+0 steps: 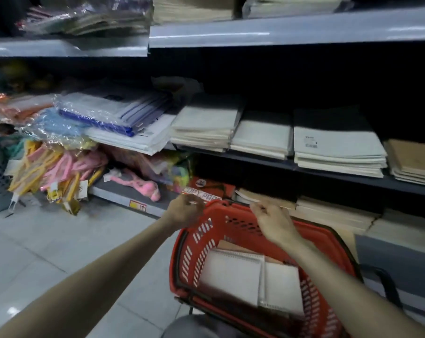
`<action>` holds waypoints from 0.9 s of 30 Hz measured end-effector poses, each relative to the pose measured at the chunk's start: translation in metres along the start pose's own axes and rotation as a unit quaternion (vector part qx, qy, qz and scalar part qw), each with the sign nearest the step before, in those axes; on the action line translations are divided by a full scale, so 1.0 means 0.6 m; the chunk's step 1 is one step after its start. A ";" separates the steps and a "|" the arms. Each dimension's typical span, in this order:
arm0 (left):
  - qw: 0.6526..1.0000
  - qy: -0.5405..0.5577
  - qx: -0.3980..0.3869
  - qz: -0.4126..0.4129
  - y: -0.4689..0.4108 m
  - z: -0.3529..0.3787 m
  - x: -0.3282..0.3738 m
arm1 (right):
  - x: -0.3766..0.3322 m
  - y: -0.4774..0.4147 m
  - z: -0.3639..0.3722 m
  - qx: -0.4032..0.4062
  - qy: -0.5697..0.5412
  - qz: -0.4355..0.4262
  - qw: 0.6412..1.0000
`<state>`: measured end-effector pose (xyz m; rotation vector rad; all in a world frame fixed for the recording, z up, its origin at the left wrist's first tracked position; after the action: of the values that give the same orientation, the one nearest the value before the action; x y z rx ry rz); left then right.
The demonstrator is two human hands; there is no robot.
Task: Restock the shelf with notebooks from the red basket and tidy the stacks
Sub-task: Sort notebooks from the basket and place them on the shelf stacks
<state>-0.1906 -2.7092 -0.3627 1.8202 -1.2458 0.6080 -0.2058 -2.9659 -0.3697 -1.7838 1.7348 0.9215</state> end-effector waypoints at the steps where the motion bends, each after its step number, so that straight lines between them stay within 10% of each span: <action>1: 1.000 -0.006 -0.017 -0.014 -0.008 0.019 -0.031 | 0.039 0.006 0.023 -0.019 -0.005 0.033 0.999; 12: 0.943 -0.144 -0.189 -0.234 -0.111 0.212 -0.253 | 0.299 0.042 0.173 -0.123 -0.079 0.338 0.930; 27: 0.914 -0.176 -0.251 -0.267 -0.125 0.258 -0.286 | 0.348 0.033 0.265 -0.123 -0.298 0.410 0.854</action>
<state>-0.1981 -2.7378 -0.6040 1.7443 -0.9351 -0.3356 -0.2535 -2.9882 -0.6277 -0.6407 1.9681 1.8644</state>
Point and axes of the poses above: each hand's wrist, its own y-axis away from the middle knuckle, its own z-axis out of the palm, x = y × z, the point moved 1 cm from there along -y, towards the middle knuckle, and after that the axes turned 5 degrees about -z, right-handed, at the moved point
